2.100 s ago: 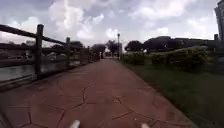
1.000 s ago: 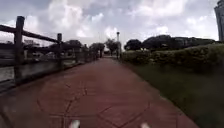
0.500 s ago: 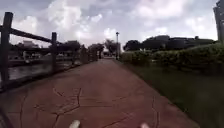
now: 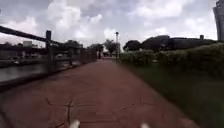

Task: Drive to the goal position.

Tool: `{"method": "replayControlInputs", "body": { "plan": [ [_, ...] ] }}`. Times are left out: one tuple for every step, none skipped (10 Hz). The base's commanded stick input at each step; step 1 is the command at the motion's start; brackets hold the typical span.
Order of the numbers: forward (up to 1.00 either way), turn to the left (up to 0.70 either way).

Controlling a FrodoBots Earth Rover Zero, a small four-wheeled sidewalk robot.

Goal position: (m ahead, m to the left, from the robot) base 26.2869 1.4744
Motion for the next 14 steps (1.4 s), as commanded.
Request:
{"method": "replayControlInputs", "body": {
  "plan": [
    [0.7, 0.0],
    [0.7, 0.0],
    [0.7, 0.0],
    [0.7, 0.0],
    [0.7, 0.0],
    [0.7, 0.0],
    [0.7, 0.0],
    [0.7, 0.0],
    [0.7, 0.0],
    [0.7, 0.0],
    [0.7, 0.0],
    [0.7, 0.0],
    [0.7, 0.0],
    [0.7, 0.0]
  ]
}}
